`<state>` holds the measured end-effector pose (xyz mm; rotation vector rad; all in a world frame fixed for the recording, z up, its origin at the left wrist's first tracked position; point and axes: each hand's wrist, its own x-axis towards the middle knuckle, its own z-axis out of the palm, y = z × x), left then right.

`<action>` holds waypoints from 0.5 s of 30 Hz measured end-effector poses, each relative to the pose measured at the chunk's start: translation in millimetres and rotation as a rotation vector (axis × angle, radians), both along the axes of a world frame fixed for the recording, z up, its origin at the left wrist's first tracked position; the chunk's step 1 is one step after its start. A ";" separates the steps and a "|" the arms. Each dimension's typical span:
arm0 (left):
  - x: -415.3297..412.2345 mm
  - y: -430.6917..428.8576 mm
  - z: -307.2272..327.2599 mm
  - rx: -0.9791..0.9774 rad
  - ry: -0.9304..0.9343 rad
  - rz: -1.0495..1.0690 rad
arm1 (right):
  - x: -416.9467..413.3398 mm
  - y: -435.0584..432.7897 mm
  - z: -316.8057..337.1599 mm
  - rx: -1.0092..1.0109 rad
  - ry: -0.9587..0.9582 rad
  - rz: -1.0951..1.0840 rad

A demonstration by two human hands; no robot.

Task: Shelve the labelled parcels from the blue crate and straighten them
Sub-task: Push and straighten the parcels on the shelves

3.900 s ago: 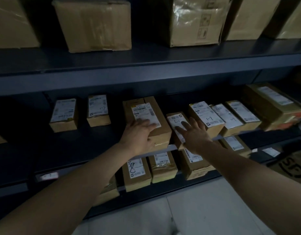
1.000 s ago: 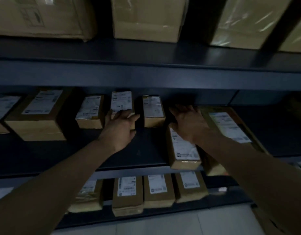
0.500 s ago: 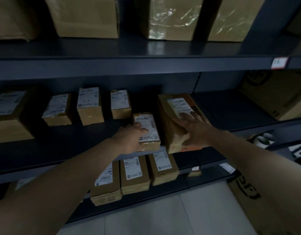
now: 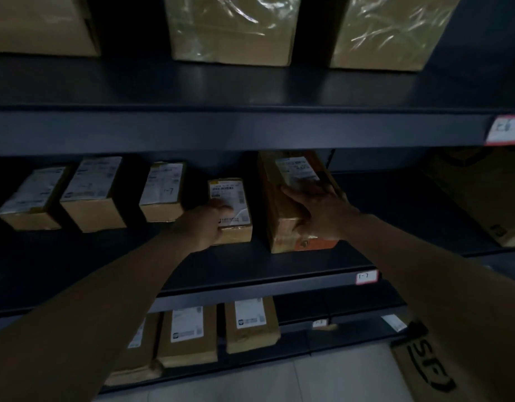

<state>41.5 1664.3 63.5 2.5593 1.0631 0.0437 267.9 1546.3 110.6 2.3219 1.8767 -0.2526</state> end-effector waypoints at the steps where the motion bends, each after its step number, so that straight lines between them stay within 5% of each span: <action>1: 7.9 3.4 0.0 0.010 0.002 0.011 | 7.3 3.2 -1.1 0.010 0.002 0.005; 15: 48.6 26.2 -13.4 0.093 0.059 0.135 | 37.0 9.5 -19.7 0.173 -0.166 0.039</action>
